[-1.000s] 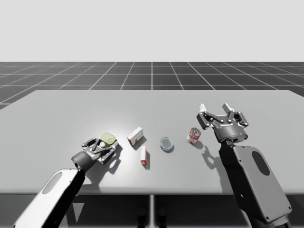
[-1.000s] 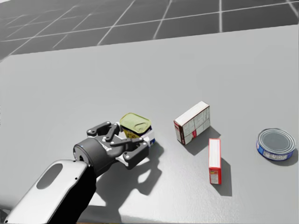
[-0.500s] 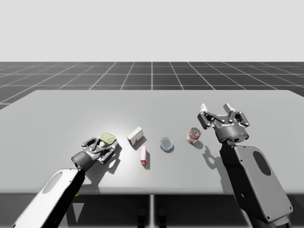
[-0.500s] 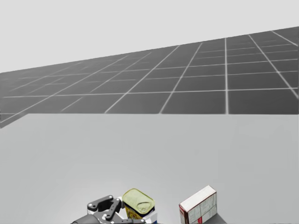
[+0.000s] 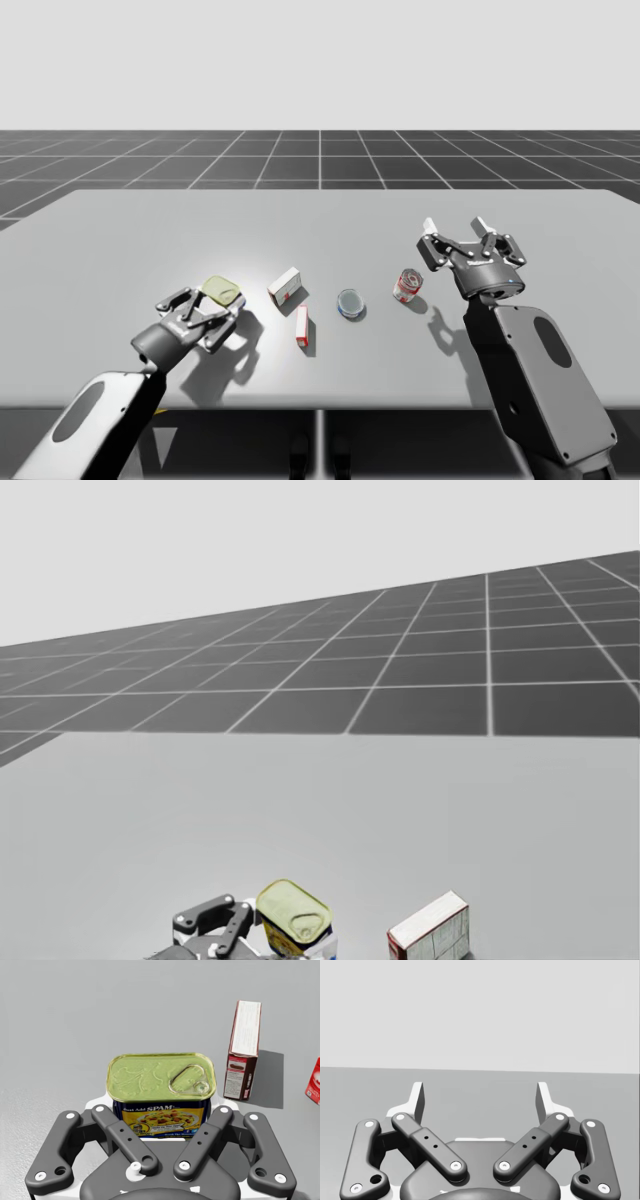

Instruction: Grasp the can of spam and hold it up.

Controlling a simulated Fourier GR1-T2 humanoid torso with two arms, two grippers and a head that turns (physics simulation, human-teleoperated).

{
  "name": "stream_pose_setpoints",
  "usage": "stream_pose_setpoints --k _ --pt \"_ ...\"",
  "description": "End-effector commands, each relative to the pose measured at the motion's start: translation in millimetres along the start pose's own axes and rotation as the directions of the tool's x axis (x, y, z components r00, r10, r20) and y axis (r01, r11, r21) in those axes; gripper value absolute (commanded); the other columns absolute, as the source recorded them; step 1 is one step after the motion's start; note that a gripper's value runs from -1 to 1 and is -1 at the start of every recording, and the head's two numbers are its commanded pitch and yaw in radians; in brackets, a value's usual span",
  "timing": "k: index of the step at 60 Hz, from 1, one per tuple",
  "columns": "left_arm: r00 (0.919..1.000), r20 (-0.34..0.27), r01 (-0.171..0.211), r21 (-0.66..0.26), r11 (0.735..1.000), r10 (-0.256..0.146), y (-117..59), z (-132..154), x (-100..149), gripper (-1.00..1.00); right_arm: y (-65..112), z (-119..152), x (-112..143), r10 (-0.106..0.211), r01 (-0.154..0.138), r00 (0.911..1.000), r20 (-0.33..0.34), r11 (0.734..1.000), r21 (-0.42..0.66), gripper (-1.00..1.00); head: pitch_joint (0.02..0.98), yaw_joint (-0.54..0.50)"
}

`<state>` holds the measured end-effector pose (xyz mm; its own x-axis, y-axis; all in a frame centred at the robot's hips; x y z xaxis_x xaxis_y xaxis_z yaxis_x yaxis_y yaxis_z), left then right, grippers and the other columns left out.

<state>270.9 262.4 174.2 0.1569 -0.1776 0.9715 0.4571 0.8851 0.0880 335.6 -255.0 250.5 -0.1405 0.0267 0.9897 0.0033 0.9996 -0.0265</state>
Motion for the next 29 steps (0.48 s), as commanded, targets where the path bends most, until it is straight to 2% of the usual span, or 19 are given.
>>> stream_pose_setpoints --k 1,5,8,11,12,18,19,23,29 --pt "0.9869 0.125 0.115 -0.099 0.988 -0.103 -9.1 1 56 1.0 -0.6 -1 0 0.005 -0.005 1.0 -0.001 1.0 0.0 -1.0 0.423 0.35" --pt "0.98 0.147 0.147 -0.084 0.986 -0.134 -8.3 4 68 1.0 -0.8 -1 -1 0.007 -0.007 1.0 -0.002 1.0 0.001 -1.0 0.423 0.35" --pt "0.9693 0.173 0.188 -0.06 0.98 -0.175 -6.6 5 81 1.0 -1.1 -2 -3 0.014 -0.014 0.9998 -0.012 1.0 0.002 -1.0 0.42 0.35" --pt "0.9643 0.187 0.2 -0.051 0.978 -0.188 -5.6 6 89 1.0 -1.5 -2 -3 0.014 -0.014 0.9998 -0.015 1.0 0.001 -1.0 0.42 0.35" --pt "0.9586 0.201 0.214 -0.041 0.976 -0.202 -4.8 7 96 1.0 -1.6 -2 -4 0.014 -0.014 0.9997 -0.018 1.0 0.001 -1.0 0.419 0.34" --pt "0.9444 0.229 0.246 -0.019 0.969 -0.236 -2.8 9 113 1.0 -1.6 -2 -4 0.018 -0.018 0.9996 -0.021 1.0 0.001 -1.0 0.418 0.34" --pt "0.939 0.24 0.257 -0.01 0.966 -0.247 -2.0 9 119 1.0 -1.9 -2 -5 0.018 -0.018 0.9996 -0.022 1.0 0.0 -1.0 0.418 0.34" --pt "0.931 0.253 0.271 0.007 0.963 -0.264 -1.1 10 128 1.0 -2.1 -2 -5 0.019 -0.019 0.9995 -0.025 1.0 0.0 -1.0 0.418 0.34" --pt "0.908 0.292 0.293 0.07 0.954 -0.3 2.1 12 150 1.0 -2.7 -3 -6 0.028 -0.028 0.9986 -0.044 1.0 -0.011 -1.0 0.419 0.34"
